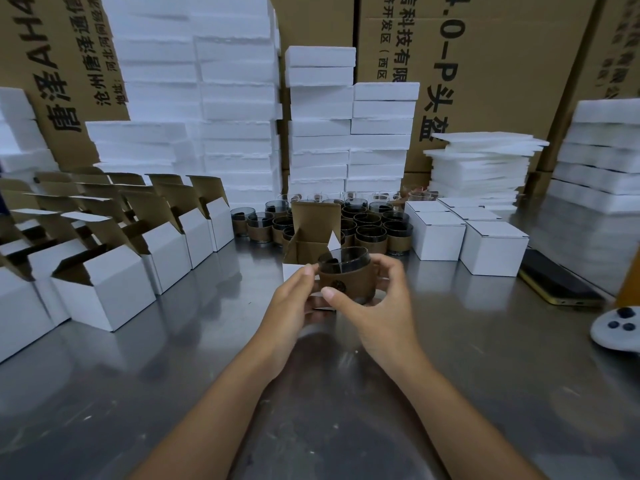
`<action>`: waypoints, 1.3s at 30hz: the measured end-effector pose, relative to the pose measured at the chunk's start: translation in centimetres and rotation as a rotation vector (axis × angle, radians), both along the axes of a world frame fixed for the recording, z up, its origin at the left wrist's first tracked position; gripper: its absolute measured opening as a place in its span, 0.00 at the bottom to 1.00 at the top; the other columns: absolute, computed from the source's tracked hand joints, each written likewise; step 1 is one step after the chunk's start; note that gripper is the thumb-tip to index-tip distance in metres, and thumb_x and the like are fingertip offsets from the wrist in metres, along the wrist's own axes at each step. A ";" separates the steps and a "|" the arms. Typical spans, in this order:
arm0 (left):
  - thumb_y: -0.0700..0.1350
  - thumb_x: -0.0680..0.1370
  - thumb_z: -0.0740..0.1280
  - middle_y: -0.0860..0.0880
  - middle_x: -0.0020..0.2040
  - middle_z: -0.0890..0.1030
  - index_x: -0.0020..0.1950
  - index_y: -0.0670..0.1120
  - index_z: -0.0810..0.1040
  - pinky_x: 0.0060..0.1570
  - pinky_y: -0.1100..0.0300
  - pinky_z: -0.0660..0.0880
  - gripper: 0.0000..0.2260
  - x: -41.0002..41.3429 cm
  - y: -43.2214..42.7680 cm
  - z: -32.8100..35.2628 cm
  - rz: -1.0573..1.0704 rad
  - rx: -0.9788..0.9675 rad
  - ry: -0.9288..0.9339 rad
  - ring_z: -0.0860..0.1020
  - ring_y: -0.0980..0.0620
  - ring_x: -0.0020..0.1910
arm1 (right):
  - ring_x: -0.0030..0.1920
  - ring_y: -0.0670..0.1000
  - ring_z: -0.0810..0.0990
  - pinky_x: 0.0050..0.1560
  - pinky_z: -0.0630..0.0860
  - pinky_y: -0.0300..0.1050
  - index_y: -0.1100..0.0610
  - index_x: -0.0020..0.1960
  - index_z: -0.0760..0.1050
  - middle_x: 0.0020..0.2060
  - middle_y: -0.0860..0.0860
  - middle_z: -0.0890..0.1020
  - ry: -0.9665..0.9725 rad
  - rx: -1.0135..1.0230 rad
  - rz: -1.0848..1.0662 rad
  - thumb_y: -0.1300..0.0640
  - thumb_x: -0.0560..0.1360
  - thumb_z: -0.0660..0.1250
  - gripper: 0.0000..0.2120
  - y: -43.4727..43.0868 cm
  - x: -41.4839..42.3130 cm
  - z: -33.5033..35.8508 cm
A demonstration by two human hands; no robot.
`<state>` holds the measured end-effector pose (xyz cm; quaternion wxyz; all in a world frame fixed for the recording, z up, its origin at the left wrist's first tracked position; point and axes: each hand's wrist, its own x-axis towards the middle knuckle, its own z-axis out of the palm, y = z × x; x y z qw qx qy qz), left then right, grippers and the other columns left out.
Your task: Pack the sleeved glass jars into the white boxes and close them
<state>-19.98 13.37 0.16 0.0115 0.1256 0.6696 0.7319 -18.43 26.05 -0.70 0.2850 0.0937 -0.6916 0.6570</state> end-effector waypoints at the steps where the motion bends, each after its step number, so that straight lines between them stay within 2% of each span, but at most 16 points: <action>1: 0.56 0.81 0.52 0.49 0.51 0.84 0.59 0.53 0.76 0.44 0.61 0.79 0.17 0.0 0.0 0.1 -0.002 0.012 0.000 0.82 0.53 0.48 | 0.52 0.40 0.78 0.47 0.75 0.33 0.43 0.54 0.69 0.53 0.45 0.77 -0.001 0.020 -0.005 0.48 0.56 0.79 0.30 0.0 0.0 -0.1; 2: 0.58 0.79 0.52 0.48 0.52 0.84 0.60 0.52 0.76 0.47 0.59 0.79 0.19 0.0 0.0 0.1 -0.010 0.021 0.006 0.82 0.52 0.50 | 0.53 0.41 0.77 0.50 0.75 0.33 0.43 0.55 0.68 0.54 0.46 0.76 0.003 0.050 -0.015 0.47 0.56 0.78 0.31 -0.1 0.0 -0.2; 5: 0.61 0.74 0.55 0.47 0.52 0.83 0.60 0.52 0.77 0.55 0.51 0.77 0.22 0.1 0.0 0.3 -0.005 0.048 0.052 0.81 0.47 0.53 | 0.57 0.39 0.74 0.53 0.68 0.25 0.43 0.58 0.67 0.56 0.44 0.74 0.058 0.181 -0.058 0.48 0.58 0.78 0.32 -0.1 0.0 -0.4; 7: 0.56 0.76 0.58 0.42 0.53 0.82 0.59 0.50 0.77 0.54 0.51 0.76 0.17 0.1 0.0 0.3 0.021 0.064 0.095 0.78 0.39 0.54 | 0.58 0.39 0.73 0.54 0.66 0.24 0.44 0.59 0.67 0.56 0.42 0.74 0.091 0.238 -0.062 0.49 0.59 0.77 0.32 -0.1 0.0 -0.5; 9: 0.49 0.79 0.60 0.40 0.54 0.81 0.58 0.49 0.78 0.46 0.57 0.78 0.12 0.1 -0.1 0.3 0.040 0.088 0.120 0.77 0.35 0.54 | 0.57 0.38 0.73 0.54 0.66 0.25 0.45 0.59 0.67 0.55 0.39 0.74 0.115 0.254 -0.068 0.48 0.59 0.76 0.32 -0.1 0.0 -0.5; 11: 0.44 0.79 0.60 0.41 0.53 0.81 0.56 0.49 0.79 0.39 0.63 0.77 0.10 0.0 -0.2 0.3 0.049 0.098 0.138 0.79 0.39 0.51 | 0.56 0.37 0.73 0.53 0.66 0.24 0.45 0.59 0.67 0.54 0.37 0.74 0.135 0.259 -0.082 0.47 0.59 0.75 0.32 -0.2 0.0 -0.5; 14: 0.41 0.79 0.61 0.44 0.52 0.82 0.54 0.49 0.79 0.37 0.64 0.76 0.09 0.1 -0.2 0.4 0.055 0.109 0.160 0.81 0.49 0.47 | 0.56 0.36 0.73 0.53 0.65 0.24 0.44 0.59 0.66 0.54 0.35 0.74 0.152 0.269 -0.097 0.52 0.60 0.76 0.31 -0.2 -0.1 -0.5; 16: 0.40 0.79 0.61 0.45 0.51 0.82 0.54 0.49 0.79 0.37 0.64 0.76 0.09 0.2 -0.2 0.4 0.059 0.118 0.168 0.81 0.51 0.46 | 0.56 0.37 0.73 0.53 0.66 0.24 0.42 0.59 0.66 0.54 0.36 0.74 0.158 0.278 -0.100 0.54 0.60 0.76 0.32 -0.1 -0.1 -0.5; 21: 0.40 0.78 0.61 0.48 0.50 0.83 0.54 0.48 0.79 0.36 0.65 0.76 0.09 0.2 -0.2 0.3 0.063 0.133 0.175 0.81 0.53 0.46 | 0.56 0.38 0.74 0.53 0.67 0.25 0.36 0.57 0.64 0.54 0.34 0.74 0.162 0.282 -0.090 0.53 0.60 0.76 0.32 -0.1 -0.2 -0.5; 27: 0.42 0.78 0.61 0.45 0.52 0.82 0.56 0.47 0.78 0.38 0.64 0.76 0.09 0.1 -0.3 0.2 0.060 0.126 0.179 0.80 0.48 0.49 | 0.56 0.39 0.76 0.53 0.68 0.26 0.37 0.57 0.65 0.54 0.35 0.76 0.147 0.264 -0.061 0.52 0.60 0.77 0.32 -0.1 -0.1 -0.4; 32: 0.58 0.73 0.59 0.47 0.52 0.83 0.58 0.53 0.78 0.47 0.58 0.78 0.18 0.0 -0.2 0.0 0.004 0.051 0.150 0.81 0.45 0.51 | 0.52 0.34 0.76 0.45 0.69 0.23 0.41 0.55 0.68 0.49 0.31 0.77 0.035 0.148 -0.017 0.48 0.59 0.76 0.28 -0.1 0.2 -0.1; 35: 0.58 0.74 0.61 0.45 0.50 0.83 0.59 0.51 0.77 0.50 0.54 0.76 0.18 0.0 -0.2 -0.1 -0.051 0.002 0.135 0.81 0.46 0.47 | 0.46 0.35 0.79 0.40 0.73 0.27 0.45 0.58 0.70 0.45 0.37 0.80 -0.058 -0.001 0.037 0.51 0.61 0.76 0.27 0.1 0.1 0.1; 37: 0.56 0.73 0.63 0.45 0.45 0.83 0.60 0.47 0.76 0.48 0.55 0.75 0.20 0.0 -0.1 -0.2 -0.072 -0.018 0.132 0.80 0.49 0.41 | 0.43 0.36 0.80 0.38 0.73 0.28 0.52 0.59 0.72 0.45 0.43 0.81 -0.107 -0.082 0.066 0.55 0.66 0.76 0.24 0.4 0.0 0.5; 39: 0.56 0.70 0.64 0.48 0.40 0.80 0.60 0.45 0.75 0.45 0.57 0.75 0.23 0.1 0.0 -0.2 -0.067 -0.018 0.125 0.79 0.53 0.37 | 0.43 0.36 0.80 0.38 0.73 0.29 0.53 0.58 0.72 0.47 0.45 0.81 -0.169 -0.131 0.079 0.53 0.68 0.74 0.21 0.5 0.1 0.9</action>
